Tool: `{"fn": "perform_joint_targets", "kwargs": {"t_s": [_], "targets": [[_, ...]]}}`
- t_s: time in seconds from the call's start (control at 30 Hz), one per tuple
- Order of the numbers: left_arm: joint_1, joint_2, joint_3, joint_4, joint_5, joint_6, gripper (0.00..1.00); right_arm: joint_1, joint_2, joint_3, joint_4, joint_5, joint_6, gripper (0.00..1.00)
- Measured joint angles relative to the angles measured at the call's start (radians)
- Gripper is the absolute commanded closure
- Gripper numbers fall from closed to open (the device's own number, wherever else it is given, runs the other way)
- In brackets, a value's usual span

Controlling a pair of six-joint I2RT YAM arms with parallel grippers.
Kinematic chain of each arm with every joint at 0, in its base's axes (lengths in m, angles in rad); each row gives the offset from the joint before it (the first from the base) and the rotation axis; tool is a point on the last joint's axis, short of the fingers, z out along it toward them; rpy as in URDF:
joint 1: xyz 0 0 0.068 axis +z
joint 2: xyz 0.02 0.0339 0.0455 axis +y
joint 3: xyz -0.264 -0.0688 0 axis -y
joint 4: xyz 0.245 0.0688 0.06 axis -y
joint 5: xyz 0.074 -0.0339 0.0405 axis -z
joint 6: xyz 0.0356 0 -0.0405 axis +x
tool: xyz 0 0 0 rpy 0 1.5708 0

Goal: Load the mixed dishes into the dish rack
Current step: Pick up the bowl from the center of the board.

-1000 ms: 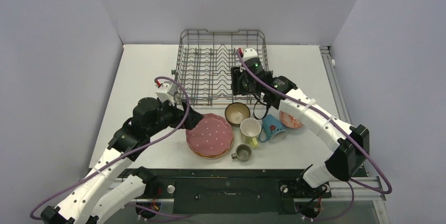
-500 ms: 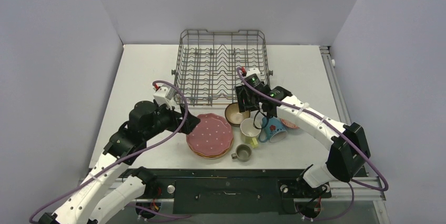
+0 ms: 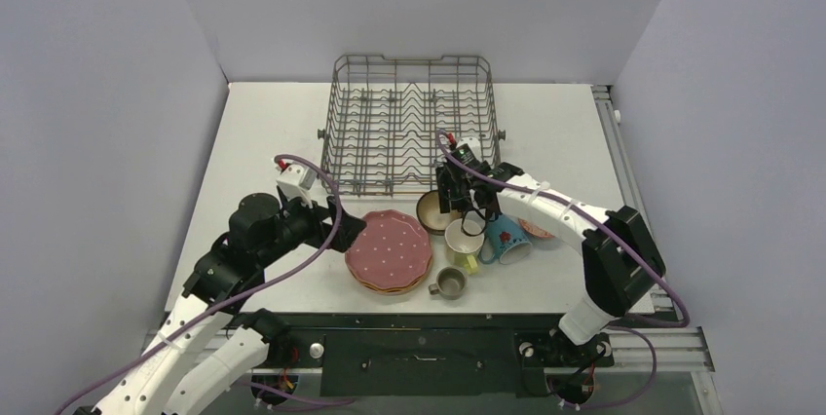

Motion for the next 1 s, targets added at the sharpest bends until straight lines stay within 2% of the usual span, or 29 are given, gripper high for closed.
{"fn": "perform_joint_targets", "kwargs": {"t_s": [0.47,0.6,0.73,0.87,0.93,1.0], "targets": [[0.003,-0.015,0.000,-0.010,-0.018,0.000,0.04,-0.013,0.134,-0.012,0.071,-0.044,0.029,0.48],[0.007,-0.014,0.000,-0.013,-0.018,0.000,0.04,-0.022,0.148,-0.013,0.081,-0.047,0.029,0.55],[0.007,-0.014,0.000,-0.013,-0.018,0.000,0.04,-0.031,0.149,-0.018,0.084,-0.049,0.028,0.65],[0.009,-0.014,0.000,-0.013,-0.018,0.000,0.04,-0.034,0.149,-0.018,0.086,-0.057,0.027,0.79],[0.009,-0.013,0.000,-0.013,-0.018,0.000,0.04,-0.035,0.149,-0.018,0.086,-0.060,0.026,0.87],[0.010,-0.011,0.000,-0.013,-0.018,0.000,0.04,-0.038,0.149,-0.018,0.085,-0.060,0.024,1.00]]}}
